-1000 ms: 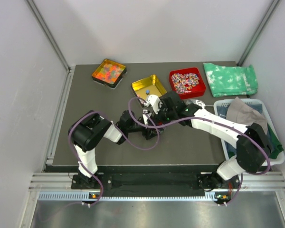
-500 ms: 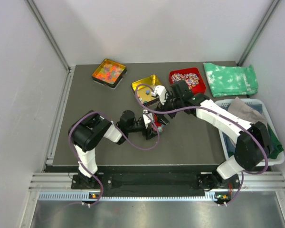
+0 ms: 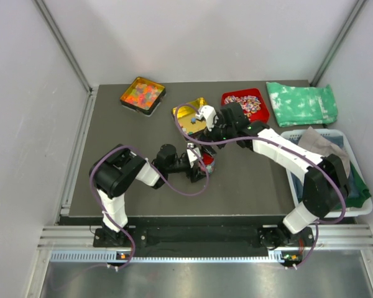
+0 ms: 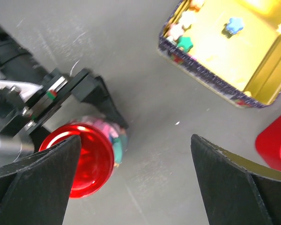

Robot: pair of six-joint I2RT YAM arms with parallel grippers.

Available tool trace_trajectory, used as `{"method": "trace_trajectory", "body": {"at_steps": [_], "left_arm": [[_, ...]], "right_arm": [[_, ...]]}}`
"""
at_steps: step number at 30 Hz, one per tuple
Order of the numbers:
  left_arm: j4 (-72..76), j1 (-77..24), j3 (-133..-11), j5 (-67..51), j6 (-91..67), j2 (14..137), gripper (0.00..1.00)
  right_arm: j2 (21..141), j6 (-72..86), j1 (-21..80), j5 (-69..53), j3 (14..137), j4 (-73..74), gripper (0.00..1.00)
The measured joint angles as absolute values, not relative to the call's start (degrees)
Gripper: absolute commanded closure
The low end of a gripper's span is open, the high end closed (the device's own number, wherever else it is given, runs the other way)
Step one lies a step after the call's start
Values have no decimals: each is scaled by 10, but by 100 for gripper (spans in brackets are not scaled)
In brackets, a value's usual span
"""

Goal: Pack the candies
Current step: Screw the bottle lid onto the packing bottle.

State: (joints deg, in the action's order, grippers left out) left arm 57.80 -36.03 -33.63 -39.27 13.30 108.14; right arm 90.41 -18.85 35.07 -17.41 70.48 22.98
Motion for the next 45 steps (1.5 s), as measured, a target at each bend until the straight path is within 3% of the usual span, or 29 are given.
{"method": "trace_trajectory", "body": {"at_steps": [15,28,45], "left_arm": [[578,-361,-336,-391,132,1081,37],[578,-361,-336,-394,135,1081,37],[569,-361,-342,-399,136,1081,37]], "right_arm": [[888,-240,347,-161,701,239,1],[861,-456,311,-310,701,385,1],[919,-469,342,-368,703,377,2]]}}
